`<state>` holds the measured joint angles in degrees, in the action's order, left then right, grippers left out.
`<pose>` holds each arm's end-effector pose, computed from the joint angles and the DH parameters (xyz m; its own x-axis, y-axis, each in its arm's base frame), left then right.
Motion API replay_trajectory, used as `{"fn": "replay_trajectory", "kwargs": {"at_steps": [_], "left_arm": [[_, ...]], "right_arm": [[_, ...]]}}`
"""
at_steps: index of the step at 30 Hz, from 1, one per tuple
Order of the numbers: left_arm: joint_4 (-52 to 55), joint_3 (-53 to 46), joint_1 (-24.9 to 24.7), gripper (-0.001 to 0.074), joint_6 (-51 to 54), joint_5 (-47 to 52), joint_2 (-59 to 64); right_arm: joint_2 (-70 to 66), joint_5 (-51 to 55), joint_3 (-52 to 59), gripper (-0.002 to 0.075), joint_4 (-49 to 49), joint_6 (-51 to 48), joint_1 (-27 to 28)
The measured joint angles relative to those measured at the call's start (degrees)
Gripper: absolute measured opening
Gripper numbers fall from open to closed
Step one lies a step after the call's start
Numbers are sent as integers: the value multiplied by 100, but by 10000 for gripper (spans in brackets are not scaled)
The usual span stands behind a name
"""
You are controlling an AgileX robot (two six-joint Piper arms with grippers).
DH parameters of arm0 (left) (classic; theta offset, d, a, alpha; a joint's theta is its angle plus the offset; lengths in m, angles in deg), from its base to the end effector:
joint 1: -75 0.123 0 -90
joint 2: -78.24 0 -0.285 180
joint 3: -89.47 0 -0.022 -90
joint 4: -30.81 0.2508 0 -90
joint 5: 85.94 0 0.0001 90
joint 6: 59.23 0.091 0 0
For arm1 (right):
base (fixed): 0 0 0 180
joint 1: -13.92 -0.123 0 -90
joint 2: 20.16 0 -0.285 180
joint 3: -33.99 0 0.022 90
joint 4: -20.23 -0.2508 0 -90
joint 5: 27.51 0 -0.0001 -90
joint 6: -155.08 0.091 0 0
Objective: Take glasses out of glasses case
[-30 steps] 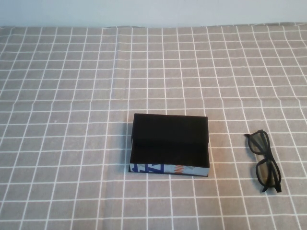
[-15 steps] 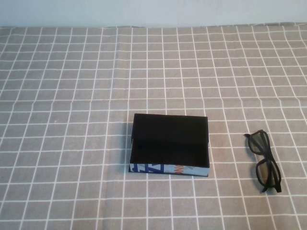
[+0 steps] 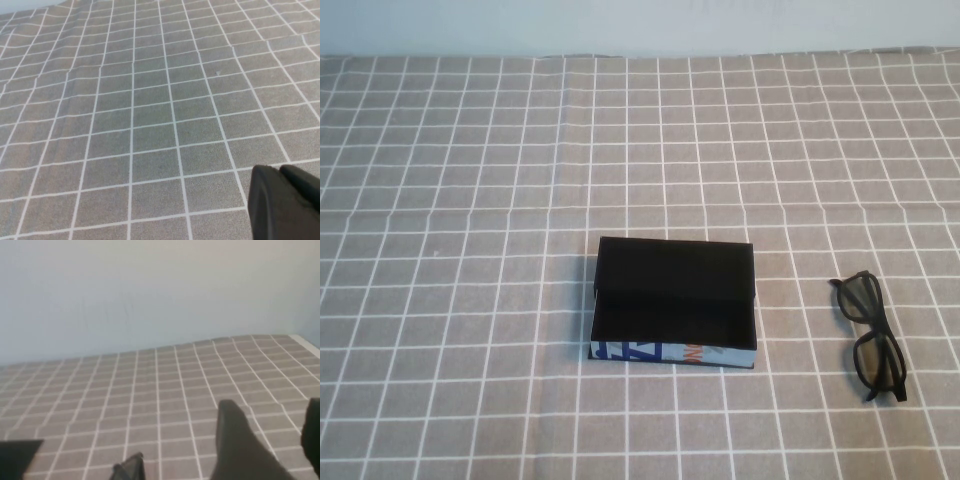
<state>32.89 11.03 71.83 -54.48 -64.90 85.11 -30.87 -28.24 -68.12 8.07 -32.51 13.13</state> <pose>0.0525 -0.0017 0.1738 -0.2740 0.1319 -0.9527 0.0752 0.9905 0.1155 0.0611 0.0006 0.2073 0.0359 0.0802 -0.9961 -0.0140 0.9967 0.0797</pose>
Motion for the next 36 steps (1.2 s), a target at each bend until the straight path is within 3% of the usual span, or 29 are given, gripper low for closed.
{"fn": "replay_trajectory", "kwargs": {"at_steps": [10,20,36], "left_arm": [[0,0,0,-5,0,0,0],[0,0,0,-4,0,0,0],[0,0,0,-4,0,0,0]], "right_arm": [[340,1677,93,265,799,935,56],[340,1853,93,257,886,988,56],[340,1860,93,81,875,1000,56]]}}
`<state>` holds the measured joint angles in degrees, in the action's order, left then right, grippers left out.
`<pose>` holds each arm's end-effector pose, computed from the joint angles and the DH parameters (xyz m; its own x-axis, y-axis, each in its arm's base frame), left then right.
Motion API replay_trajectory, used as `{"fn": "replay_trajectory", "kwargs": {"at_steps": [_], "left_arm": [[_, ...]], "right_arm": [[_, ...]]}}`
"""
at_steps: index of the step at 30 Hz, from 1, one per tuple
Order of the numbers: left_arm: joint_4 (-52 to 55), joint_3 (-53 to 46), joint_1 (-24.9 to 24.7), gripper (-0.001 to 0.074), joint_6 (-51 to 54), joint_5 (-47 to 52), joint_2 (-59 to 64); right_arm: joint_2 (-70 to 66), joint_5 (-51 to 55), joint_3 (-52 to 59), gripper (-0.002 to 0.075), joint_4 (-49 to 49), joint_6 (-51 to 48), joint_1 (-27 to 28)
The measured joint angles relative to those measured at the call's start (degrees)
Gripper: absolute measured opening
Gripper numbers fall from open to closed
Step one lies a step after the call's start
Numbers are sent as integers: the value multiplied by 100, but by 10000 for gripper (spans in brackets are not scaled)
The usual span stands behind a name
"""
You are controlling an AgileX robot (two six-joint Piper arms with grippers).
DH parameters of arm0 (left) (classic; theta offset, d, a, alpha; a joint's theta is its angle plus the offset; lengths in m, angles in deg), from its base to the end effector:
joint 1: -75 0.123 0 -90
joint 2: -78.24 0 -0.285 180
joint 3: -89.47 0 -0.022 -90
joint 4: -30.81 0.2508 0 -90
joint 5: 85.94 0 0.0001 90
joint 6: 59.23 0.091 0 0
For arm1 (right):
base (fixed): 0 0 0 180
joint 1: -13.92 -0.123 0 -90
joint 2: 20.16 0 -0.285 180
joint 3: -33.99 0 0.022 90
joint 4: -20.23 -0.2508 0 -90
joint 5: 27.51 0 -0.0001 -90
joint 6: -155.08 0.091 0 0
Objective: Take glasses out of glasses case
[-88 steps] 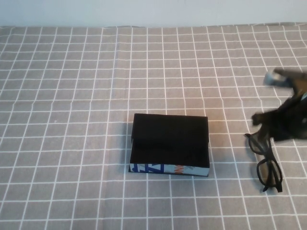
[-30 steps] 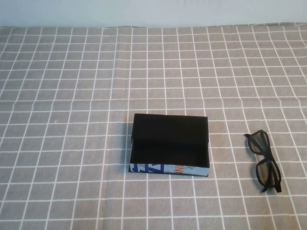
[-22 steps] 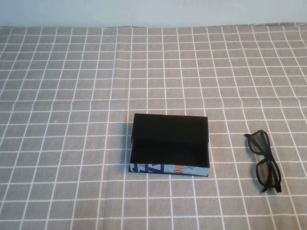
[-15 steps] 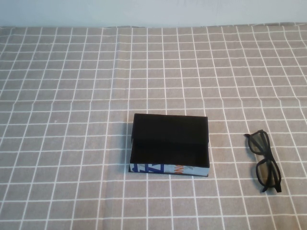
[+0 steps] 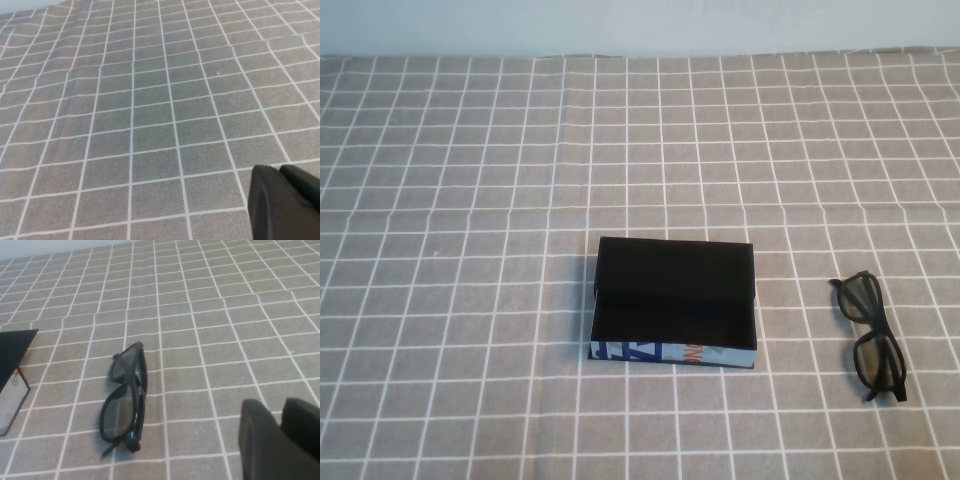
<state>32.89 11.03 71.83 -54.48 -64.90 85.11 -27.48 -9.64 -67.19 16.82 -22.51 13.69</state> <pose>0.0525 -0.0017 0.1738 -0.2740 0.1319 -0.9527 0.0752 0.9905 0.1155 0.0543 0.0019 0.1761 -0.2426 0.0976 -0.9652 0.0022 0.9950 0.1000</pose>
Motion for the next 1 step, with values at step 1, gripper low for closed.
{"fn": "replay_trajectory", "kwargs": {"at_steps": [1], "left_arm": [[0,0,0,-4,0,0,0]], "right_arm": [[0,0,0,68,0,0,0]]}}
